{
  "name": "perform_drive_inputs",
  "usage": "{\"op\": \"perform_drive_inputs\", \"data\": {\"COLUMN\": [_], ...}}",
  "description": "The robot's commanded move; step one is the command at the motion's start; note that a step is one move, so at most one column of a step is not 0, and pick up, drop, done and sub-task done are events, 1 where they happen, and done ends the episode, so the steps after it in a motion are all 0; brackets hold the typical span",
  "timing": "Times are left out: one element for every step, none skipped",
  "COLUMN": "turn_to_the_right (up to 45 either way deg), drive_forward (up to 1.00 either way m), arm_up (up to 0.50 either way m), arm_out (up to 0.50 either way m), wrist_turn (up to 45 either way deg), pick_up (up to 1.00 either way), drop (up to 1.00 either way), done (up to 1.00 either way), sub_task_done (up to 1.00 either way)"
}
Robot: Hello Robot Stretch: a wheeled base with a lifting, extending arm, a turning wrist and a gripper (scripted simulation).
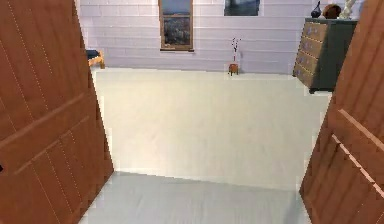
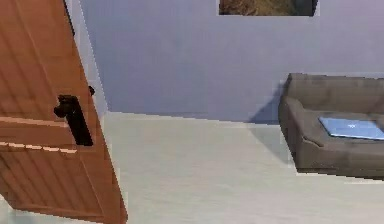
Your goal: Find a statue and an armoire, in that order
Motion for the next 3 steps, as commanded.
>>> {"op": "perform_drive_inputs", "data": {"turn_to_the_right": [-3.0,0.0,3.0], "drive_forward": [0.00,1.00,0.00], "arm_up": [0.00,0.00,0.00], "arm_out": [0.00,0.00,0.00], "wrist_turn": [0.0,0.0,0.0], "pick_up": [0.00,0.00,0.00], "drop": [0.00,0.00,0.00], "done": [0.00,0.00,0.00], "sub_task_done": [0.00,0.00,0.00]}}
